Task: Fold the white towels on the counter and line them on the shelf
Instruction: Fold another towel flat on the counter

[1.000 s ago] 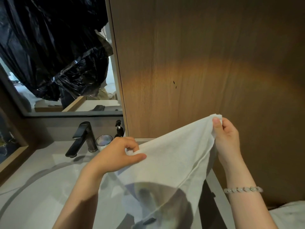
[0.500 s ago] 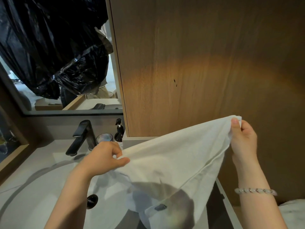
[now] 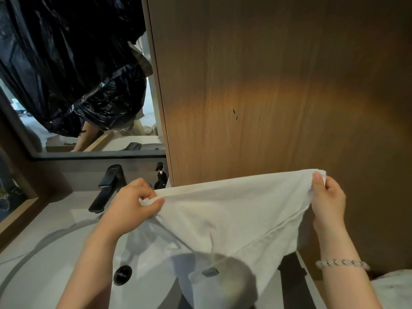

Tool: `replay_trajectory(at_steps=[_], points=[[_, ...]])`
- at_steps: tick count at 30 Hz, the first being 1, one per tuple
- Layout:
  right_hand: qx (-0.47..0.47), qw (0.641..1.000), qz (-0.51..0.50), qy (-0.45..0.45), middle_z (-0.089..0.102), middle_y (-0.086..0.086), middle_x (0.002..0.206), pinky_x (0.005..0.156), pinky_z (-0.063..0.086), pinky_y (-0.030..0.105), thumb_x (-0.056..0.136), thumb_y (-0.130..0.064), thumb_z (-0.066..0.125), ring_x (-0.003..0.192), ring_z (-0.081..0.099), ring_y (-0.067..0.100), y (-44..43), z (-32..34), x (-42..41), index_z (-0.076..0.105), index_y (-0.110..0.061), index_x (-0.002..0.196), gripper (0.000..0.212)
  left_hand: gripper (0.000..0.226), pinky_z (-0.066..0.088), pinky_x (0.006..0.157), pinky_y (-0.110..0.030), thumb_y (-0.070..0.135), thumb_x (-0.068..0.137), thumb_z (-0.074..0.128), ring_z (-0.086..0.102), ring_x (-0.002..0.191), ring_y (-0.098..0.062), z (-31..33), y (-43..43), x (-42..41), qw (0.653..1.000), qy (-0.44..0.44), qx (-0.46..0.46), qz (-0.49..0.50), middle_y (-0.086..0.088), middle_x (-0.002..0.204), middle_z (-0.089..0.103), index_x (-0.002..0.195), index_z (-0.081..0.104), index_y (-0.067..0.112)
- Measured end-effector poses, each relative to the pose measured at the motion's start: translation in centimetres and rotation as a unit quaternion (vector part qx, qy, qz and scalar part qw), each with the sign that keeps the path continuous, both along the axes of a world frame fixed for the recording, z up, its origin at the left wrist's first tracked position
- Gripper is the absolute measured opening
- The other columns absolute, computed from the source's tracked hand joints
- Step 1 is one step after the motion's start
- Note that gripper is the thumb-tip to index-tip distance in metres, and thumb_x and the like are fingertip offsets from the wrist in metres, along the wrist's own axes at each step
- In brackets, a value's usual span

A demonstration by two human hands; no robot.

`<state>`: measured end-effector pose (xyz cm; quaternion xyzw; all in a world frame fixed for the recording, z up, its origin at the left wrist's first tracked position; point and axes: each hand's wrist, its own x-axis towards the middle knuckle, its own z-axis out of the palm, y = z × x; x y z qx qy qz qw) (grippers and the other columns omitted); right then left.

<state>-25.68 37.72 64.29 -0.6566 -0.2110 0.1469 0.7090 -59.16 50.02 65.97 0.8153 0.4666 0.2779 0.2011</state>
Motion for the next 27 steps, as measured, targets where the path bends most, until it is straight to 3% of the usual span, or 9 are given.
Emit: replay_trajectory(at_steps=[5, 8, 10, 14, 20, 23, 27], points=[[0.000, 1.000, -0.010, 0.004, 0.054, -0.003, 0.083, 0.065, 0.040, 0.025, 0.098, -0.032, 0.044, 0.073, 0.049, 0.009, -0.3, -0.1, 0.2, 0.054, -0.013, 0.097, 0.022, 0.024, 0.035, 0.062, -0.023, 0.033, 0.083, 0.066, 0.050, 0.071, -0.012, 1.0, 0.5, 0.2, 0.995, 0.091, 0.026, 0.008, 0.006, 0.076, 0.046, 0.061, 0.055, 0.032], [0.000, 1.000, -0.004, -0.005, 0.054, -0.007, 0.083, 0.066, 0.041, 0.024, 0.099, -0.032, 0.043, 0.075, 0.050, 0.007, -0.5, 0.1, 0.2, 0.054, -0.015, 0.100, 0.020, 0.025, 0.045, 0.074, -0.027, 0.037, 0.085, 0.063, 0.056, 0.077, -0.009, 1.0, 0.9, 0.0, 0.993, 0.116, -0.005, 0.002, 0.007, 0.087, 0.055, 0.062, 0.058, 0.028], [0.002, 1.000, -0.007, -0.009, 0.054, -0.007, 0.083, 0.064, 0.041, 0.022, 0.099, -0.031, 0.043, 0.074, 0.050, 0.006, -0.5, 0.3, 0.2, 0.054, -0.014, 0.100, 0.020, 0.029, 0.045, 0.076, -0.025, 0.035, 0.088, 0.061, 0.057, 0.079, -0.007, 0.8, 0.9, 0.1, 0.995, 0.098, -0.035, -0.007, 0.009, 0.091, 0.060, 0.060, 0.057, 0.024], [0.006, 1.000, -0.012, -0.010, 0.055, -0.005, 0.083, 0.060, 0.039, 0.023, 0.098, -0.032, 0.044, 0.073, 0.050, 0.007, -0.7, 0.1, 0.2, 0.056, -0.011, 0.101, 0.024, 0.032, 0.032, 0.052, -0.018, 0.028, 0.090, 0.061, 0.043, 0.053, -0.008, 0.5, 0.4, 0.4, 0.998, 0.049, -0.038, 0.015, 0.005, 0.059, 0.052, 0.061, 0.056, 0.013], [0.007, 1.000, 0.000, -0.012, 0.055, -0.004, 0.081, 0.065, 0.042, 0.024, 0.098, -0.033, 0.045, 0.073, 0.051, 0.010, -1.5, -0.1, 0.5, 0.057, -0.016, 0.089, 0.022, 0.022, 0.038, 0.055, -0.023, 0.025, 0.085, 0.066, 0.056, 0.063, -0.012, 0.3, -0.8, 0.5, 0.998, -0.022, 0.005, 0.058, 0.002, 0.064, 0.061, 0.066, 0.060, 0.017], [0.008, 1.000, 0.004, -0.017, 0.057, -0.004, 0.080, 0.066, 0.043, 0.026, 0.097, -0.033, 0.047, 0.073, 0.053, 0.011, -2.0, -0.3, 0.6, 0.056, -0.025, 0.078, 0.022, 0.019, 0.036, 0.056, -0.019, 0.022, 0.085, 0.066, 0.054, 0.068, -0.008, 0.0, -1.6, 0.7, 0.995, -0.042, 0.031, 0.087, 0.005, 0.067, 0.060, 0.068, 0.060, 0.017], [0.005, 0.999, 0.020, -0.024, 0.055, 0.003, 0.077, 0.063, 0.040, 0.027, 0.097, -0.031, 0.048, 0.070, 0.050, 0.015, -3.0, -0.3, 1.0, 0.058, -0.011, 0.082, 0.027, 0.021, 0.042, 0.064, -0.029, 0.024, 0.086, 0.065, 0.056, 0.073, -0.021, -0.4, -3.1, 0.8, 0.989, -0.060, 0.067, 0.116, -0.005, 0.072, 0.062, 0.071, 0.061, 0.011]])
